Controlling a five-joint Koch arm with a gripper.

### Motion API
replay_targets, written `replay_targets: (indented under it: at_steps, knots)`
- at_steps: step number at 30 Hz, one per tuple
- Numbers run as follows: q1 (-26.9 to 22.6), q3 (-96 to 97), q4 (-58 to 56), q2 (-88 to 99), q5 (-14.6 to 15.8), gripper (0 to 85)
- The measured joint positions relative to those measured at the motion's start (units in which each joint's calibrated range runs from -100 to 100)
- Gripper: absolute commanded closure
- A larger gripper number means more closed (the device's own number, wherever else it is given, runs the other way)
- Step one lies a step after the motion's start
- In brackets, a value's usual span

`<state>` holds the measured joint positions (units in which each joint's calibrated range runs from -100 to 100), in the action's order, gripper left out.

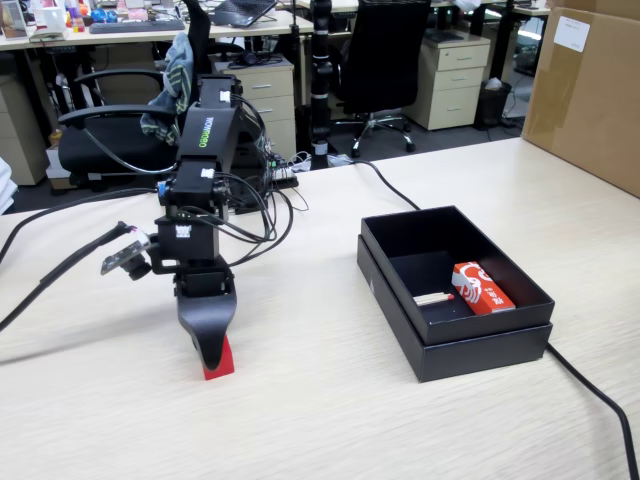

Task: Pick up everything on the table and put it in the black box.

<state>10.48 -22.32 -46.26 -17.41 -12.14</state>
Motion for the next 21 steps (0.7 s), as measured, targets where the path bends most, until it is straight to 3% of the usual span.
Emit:
replay_targets:
  at_steps: [4,11,16,21]
  knots:
    - [-0.5,-0.1,-1.2,-0.1,0.0,44.2]
    - [-0.5,-0.7,-2.6,-0.4,0.1,64.1]
    - [-0.4,-0.7,-2.8,-0.4,0.6,84.6]
    - [-0.2,-1.6,-2.9,-0.6,1.4,84.6]
